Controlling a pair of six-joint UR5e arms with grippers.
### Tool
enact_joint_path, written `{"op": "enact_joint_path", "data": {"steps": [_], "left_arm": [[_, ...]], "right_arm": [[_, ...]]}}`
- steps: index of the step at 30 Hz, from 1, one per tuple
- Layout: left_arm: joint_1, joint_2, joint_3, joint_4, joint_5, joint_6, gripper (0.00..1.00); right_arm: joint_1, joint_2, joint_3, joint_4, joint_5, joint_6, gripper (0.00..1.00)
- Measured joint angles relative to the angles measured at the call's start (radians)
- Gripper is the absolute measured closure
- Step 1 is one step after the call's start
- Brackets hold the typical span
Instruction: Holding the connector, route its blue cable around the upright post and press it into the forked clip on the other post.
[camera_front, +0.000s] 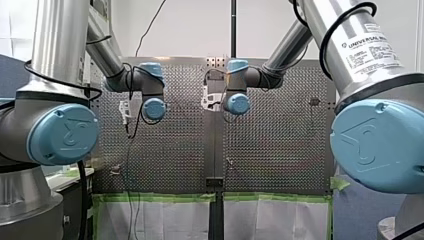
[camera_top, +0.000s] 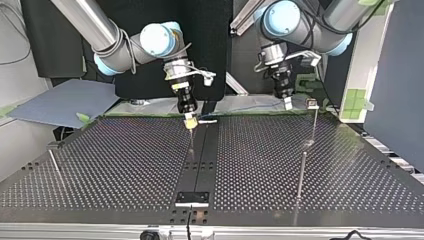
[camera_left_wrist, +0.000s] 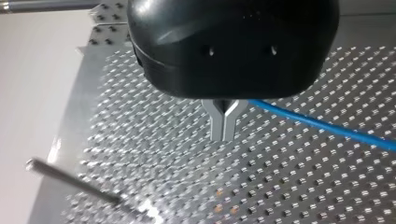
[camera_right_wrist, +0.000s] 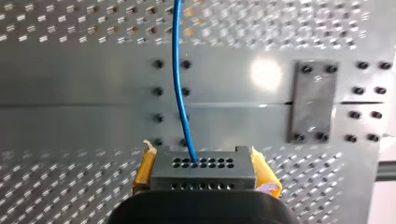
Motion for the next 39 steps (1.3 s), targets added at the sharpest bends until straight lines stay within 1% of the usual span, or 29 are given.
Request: {"op": "enact_joint_path", "data": {"steps": [4,10,17,22,27,33,37,39], "left_arm": [[0.037,0.037,0.021,-0.037,0.033,-0.035,1.0],[0.078,0.085,0.064,-0.085,0.047,-0.076,1.0],[0.088,0.143,0.122,-0.143,0.053,-0.09,1.0],[0.094,0.186,0.16,-0.186,0.072,-0.097,1.0],[0.102,0.223,0.186,-0.227,0.082,-0.1,1.0],[0.117,0.226,0.218,-0.279,0.123,-0.11,1.0],[0.131,0.212,0.244,-0.312,0.151,-0.113,1.0],[0.138,0.203,0.259,-0.326,0.158,-0.114,1.0]], "right_arm": [[-0.001,0.0,-0.024,0.004,-0.03,0.003,1.0],[-0.001,0.0,-0.053,0.011,-0.063,0.007,1.0],[-0.001,0.0,-0.087,0.027,-0.084,0.009,1.0],[-0.001,0.001,-0.114,0.036,-0.111,0.017,1.0],[0.003,0.001,-0.14,0.053,-0.121,0.018,1.0],[0.007,0.001,-0.167,0.069,-0.128,0.02,1.0],[0.007,0.001,-0.189,0.082,-0.129,0.02,1.0],[0.007,0.001,-0.2,0.086,-0.129,0.02,1.0]]}}
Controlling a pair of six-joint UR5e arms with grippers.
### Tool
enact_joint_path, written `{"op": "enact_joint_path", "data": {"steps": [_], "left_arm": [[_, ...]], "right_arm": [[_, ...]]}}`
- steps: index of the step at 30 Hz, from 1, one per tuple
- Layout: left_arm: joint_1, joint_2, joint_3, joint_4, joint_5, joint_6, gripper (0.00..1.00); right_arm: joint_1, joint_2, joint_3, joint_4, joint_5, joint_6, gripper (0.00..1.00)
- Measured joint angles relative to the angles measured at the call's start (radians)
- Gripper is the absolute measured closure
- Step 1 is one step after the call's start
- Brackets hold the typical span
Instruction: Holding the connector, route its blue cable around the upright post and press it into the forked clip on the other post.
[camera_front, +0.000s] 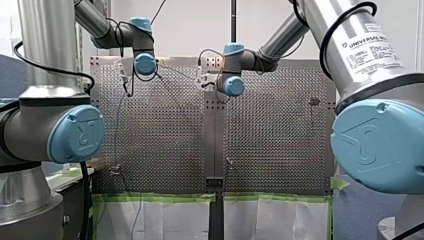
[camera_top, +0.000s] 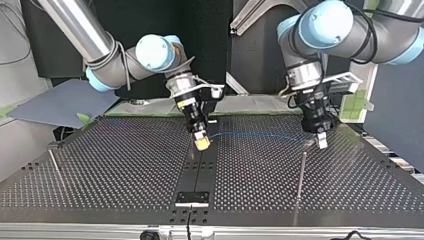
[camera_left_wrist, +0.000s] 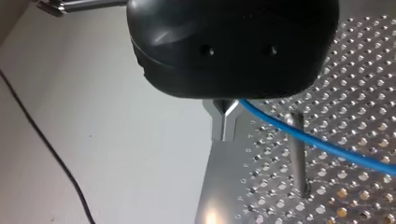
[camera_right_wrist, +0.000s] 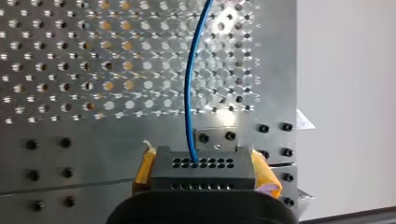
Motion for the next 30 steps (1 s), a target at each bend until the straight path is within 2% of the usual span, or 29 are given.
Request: {"op": "enact_joint_path", "data": {"steps": [10,18,23,30], "left_arm": [[0.038,-0.029,0.083,-0.084,0.036,-0.007,1.0],[0.07,-0.07,0.148,-0.121,0.071,-0.021,1.0],[0.107,-0.09,0.176,-0.132,0.096,-0.034,1.0],[0.168,-0.112,0.187,-0.13,0.154,-0.055,1.0]], "right_arm": [[-0.005,0.0,-0.048,0.018,-0.002,0.007,1.0],[-0.007,0.0,-0.066,0.02,-0.002,0.01,1.0],[-0.008,0.001,-0.073,0.02,-0.002,0.013,1.0],[-0.008,0.007,-0.103,0.021,-0.002,0.019,1.0]]}}
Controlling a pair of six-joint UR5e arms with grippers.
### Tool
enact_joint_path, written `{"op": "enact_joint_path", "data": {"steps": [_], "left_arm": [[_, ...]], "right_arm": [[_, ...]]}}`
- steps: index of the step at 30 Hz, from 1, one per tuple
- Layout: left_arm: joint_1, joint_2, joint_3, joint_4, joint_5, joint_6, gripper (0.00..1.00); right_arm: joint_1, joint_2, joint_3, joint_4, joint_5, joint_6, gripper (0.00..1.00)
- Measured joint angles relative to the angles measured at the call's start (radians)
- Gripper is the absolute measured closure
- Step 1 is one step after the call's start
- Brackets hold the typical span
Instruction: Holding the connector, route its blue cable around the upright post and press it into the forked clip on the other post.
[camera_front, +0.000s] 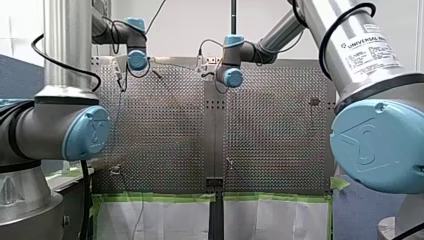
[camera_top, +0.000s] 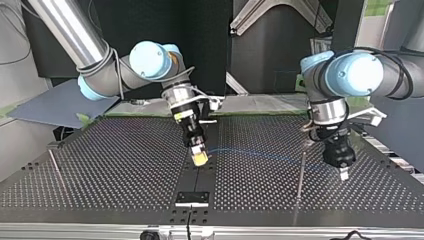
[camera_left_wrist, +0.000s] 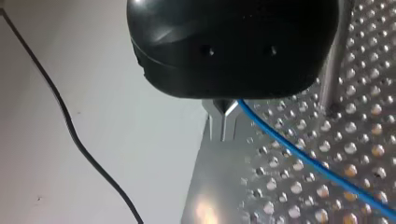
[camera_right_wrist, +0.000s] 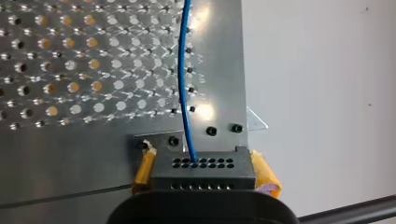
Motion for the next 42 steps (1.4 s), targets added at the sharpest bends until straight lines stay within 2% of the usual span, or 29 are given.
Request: {"op": "enact_joint_path", "data": {"steps": [7,13,22,31,42], "left_arm": [[0.045,-0.042,0.009,0.01,0.058,-0.005,1.0],[0.064,-0.07,0.03,0.005,0.091,-0.008,1.0],[0.086,-0.135,0.064,-0.003,0.146,-0.009,1.0],[0.104,-0.174,0.069,-0.001,0.176,-0.012,1.0],[0.109,-0.233,0.084,-0.002,0.232,-0.025,1.0]], "right_arm": [[0.001,0.02,-0.029,0.014,-0.001,0.001,1.0],[0.009,0.054,-0.062,0.031,-0.001,0.001,1.0],[0.01,0.079,-0.08,0.034,0.006,0.001,1.0],[0.006,0.094,-0.081,0.027,0.048,-0.001,1.0],[0.004,0.139,-0.081,0.029,0.072,-0.006,1.0]]}}
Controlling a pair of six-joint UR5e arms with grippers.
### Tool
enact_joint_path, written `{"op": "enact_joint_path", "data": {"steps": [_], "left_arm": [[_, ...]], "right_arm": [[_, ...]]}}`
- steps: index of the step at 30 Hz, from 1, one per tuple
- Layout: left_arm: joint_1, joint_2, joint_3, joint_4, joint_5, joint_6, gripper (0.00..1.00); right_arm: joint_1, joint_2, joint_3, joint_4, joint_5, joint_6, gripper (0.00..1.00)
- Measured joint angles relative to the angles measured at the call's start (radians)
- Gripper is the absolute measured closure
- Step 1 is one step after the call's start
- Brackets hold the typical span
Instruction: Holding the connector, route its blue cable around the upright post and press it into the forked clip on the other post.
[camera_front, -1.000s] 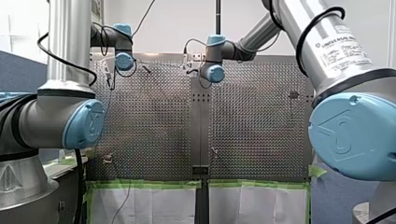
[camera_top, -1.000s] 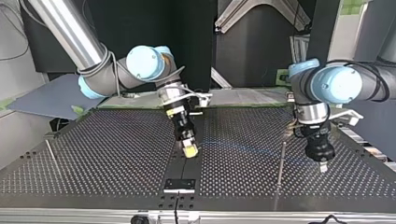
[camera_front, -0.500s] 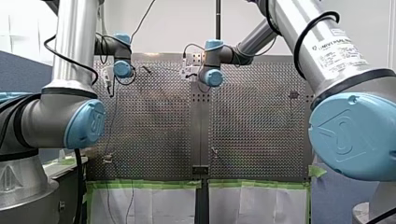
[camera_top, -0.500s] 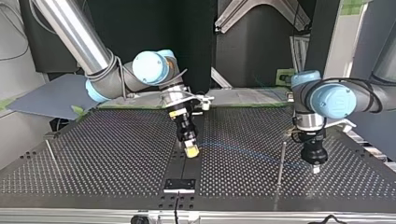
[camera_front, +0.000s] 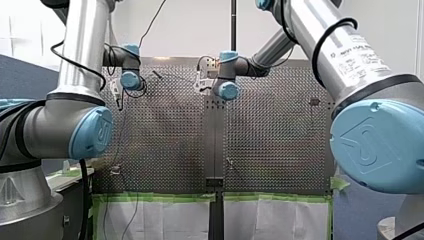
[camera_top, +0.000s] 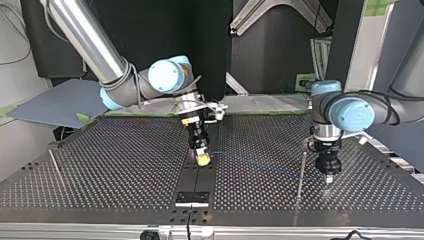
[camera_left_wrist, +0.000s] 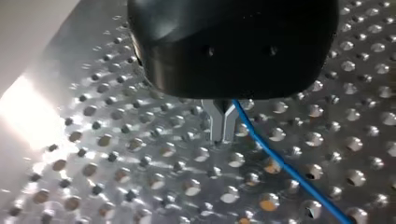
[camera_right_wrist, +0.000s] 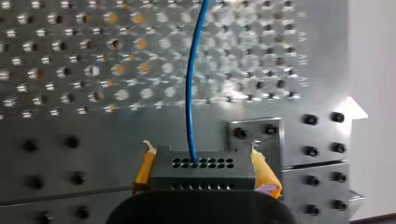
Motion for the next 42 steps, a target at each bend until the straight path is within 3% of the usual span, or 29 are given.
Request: {"op": "enact_joint_path", "data": {"steps": [8,9,10,11,12,14,21,24,25,27,28,30,42], "left_arm": [[-0.003,-0.04,0.005,-0.002,0.01,-0.011,1.0],[-0.004,-0.042,0.005,-0.002,0.007,-0.01,0.91],[-0.005,-0.043,0.005,-0.003,0.003,-0.008,0.91],[-0.006,-0.043,0.004,-0.003,0.0,-0.006,0.82],[-0.007,-0.044,0.004,-0.003,-0.002,-0.003,0.82],[-0.01,-0.044,0.004,-0.003,-0.004,0.003,0.71],[-0.02,-0.044,0.003,-0.014,0.0,0.005,0.58],[-0.022,-0.044,0.003,-0.029,0.001,-0.004,0.35],[-0.023,-0.044,0.003,-0.034,0.0,-0.006,0.35],[-0.023,-0.044,0.003,-0.038,0.0,-0.009,0.21],[-0.023,-0.044,0.003,-0.04,0.0,-0.011,0.21],[-0.023,-0.044,0.003,-0.041,0.0,-0.012,0.0],[-0.024,-0.044,0.003,-0.042,0.001,-0.018,0.0]], "right_arm": [[0.011,0.054,0.001,0.012,0.008,-0.005,1.0],[0.013,0.061,0.001,0.015,0.008,-0.005,1.0],[0.015,0.07,0.001,0.019,0.008,-0.005,1.0],[0.016,0.076,0.001,0.022,0.008,-0.005,1.0],[0.018,0.082,0.001,0.025,0.008,-0.004,1.0],[0.023,0.094,0.001,0.031,0.008,-0.003,1.0],[0.036,0.134,0.002,0.046,0.008,-0.005,1.0],[0.039,0.141,0.002,0.049,0.008,-0.006,1.0],[0.039,0.143,0.002,0.049,0.008,-0.006,1.0],[0.039,0.144,0.003,0.049,0.008,-0.006,1.0],[0.039,0.145,0.003,0.048,0.009,-0.007,1.0],[0.039,0.148,0.003,0.048,0.008,-0.007,1.0],[0.042,0.22,0.003,0.051,0.01,-0.01,1.0]]}}
